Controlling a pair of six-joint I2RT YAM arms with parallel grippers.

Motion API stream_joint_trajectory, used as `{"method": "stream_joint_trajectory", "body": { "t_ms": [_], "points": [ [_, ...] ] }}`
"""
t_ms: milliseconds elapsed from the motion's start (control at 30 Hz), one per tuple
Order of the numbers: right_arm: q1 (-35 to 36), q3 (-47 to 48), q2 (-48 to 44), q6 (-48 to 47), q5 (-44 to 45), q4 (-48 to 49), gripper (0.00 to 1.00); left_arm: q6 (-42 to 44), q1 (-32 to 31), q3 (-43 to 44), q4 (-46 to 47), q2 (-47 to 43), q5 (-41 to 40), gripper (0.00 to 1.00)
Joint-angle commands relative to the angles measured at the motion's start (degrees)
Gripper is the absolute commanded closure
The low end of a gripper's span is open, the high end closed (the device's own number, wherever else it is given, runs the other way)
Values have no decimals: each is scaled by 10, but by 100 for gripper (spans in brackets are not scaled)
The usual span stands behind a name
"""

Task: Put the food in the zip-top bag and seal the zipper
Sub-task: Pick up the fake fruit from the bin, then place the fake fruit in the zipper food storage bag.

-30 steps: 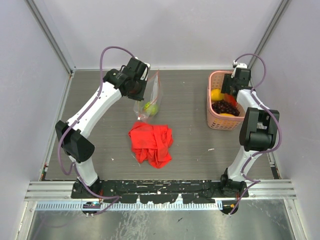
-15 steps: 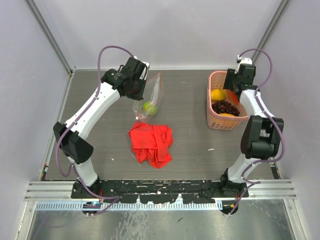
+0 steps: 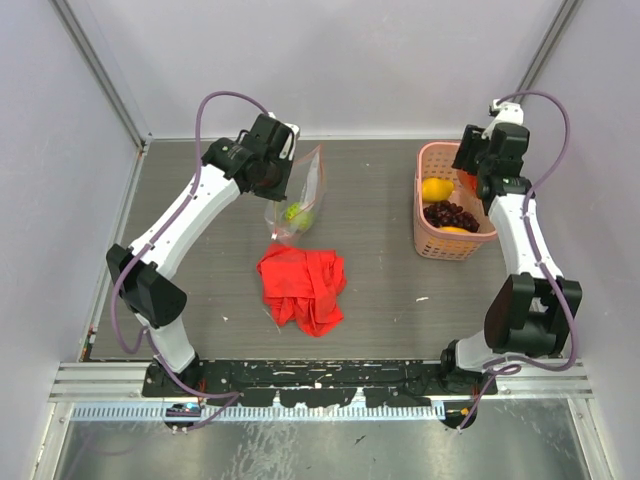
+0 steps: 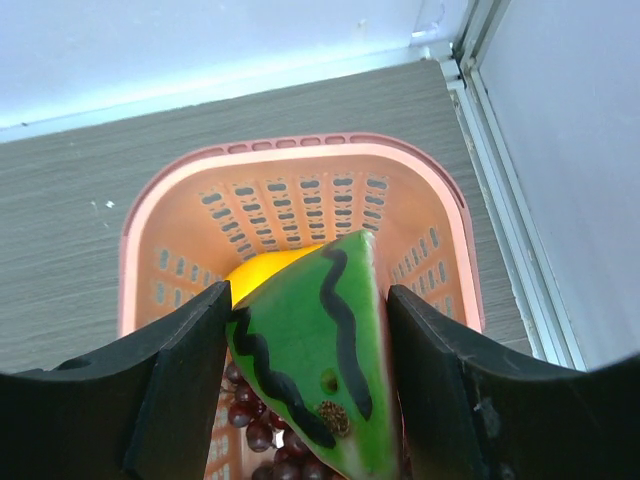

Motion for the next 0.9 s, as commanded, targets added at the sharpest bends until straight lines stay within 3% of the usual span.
{"method": "stream_joint_trajectory", "body": {
  "t_ms": [0,433,567,867],
  "points": [
    [9,6,-70,19,-25,35,85,24,-8,30,17,-10,14,100],
    [121,-11,-165,1,-183,120,92,88,-55,56,11,20,-4,100],
    [154,-28,-185,-1,-251,160,99,90,-55,58,15,20,22,100],
    [207,-30,-204,9,-383,209,99,86,-56,64,24,25,75,100]
  ]
}}
